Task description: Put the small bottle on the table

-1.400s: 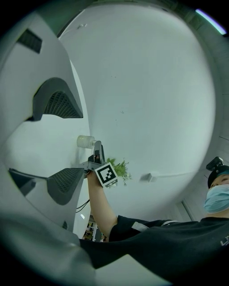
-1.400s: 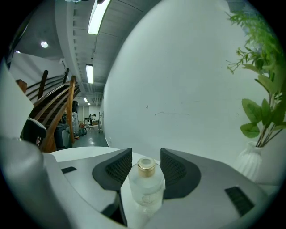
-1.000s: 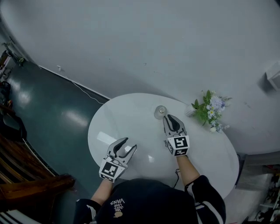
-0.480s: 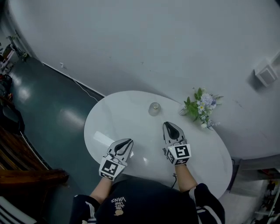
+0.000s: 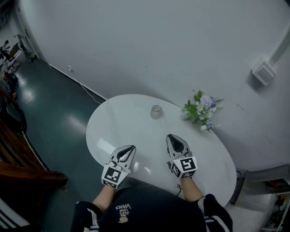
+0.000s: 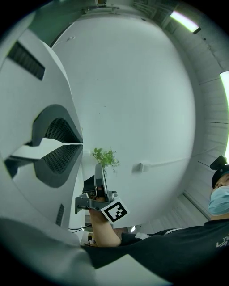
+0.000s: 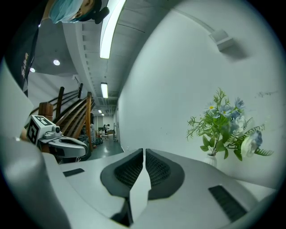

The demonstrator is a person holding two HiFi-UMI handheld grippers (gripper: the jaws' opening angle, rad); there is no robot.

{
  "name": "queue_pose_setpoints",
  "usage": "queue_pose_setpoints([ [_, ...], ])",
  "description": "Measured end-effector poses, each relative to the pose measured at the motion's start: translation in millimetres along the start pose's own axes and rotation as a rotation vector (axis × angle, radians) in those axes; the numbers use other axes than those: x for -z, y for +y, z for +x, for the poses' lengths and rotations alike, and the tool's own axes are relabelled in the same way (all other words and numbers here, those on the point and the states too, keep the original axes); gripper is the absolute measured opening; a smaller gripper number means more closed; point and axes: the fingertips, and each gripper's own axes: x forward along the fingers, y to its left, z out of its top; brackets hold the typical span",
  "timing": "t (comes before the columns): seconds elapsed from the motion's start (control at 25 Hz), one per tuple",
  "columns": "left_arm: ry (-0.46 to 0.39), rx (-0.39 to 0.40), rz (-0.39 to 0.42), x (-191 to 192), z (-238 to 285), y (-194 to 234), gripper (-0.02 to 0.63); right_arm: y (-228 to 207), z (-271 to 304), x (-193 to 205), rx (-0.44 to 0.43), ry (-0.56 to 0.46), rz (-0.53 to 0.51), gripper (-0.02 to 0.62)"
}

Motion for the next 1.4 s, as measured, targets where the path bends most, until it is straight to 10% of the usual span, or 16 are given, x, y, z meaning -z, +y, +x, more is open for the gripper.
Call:
queue_pose_setpoints([
  [1.4, -0.045, -0.153, -0.029, 6.4, -55.1, -107.4, 0.02, 48.4, -121.1, 38.9, -0.172, 0.015, 0.022, 0.044],
])
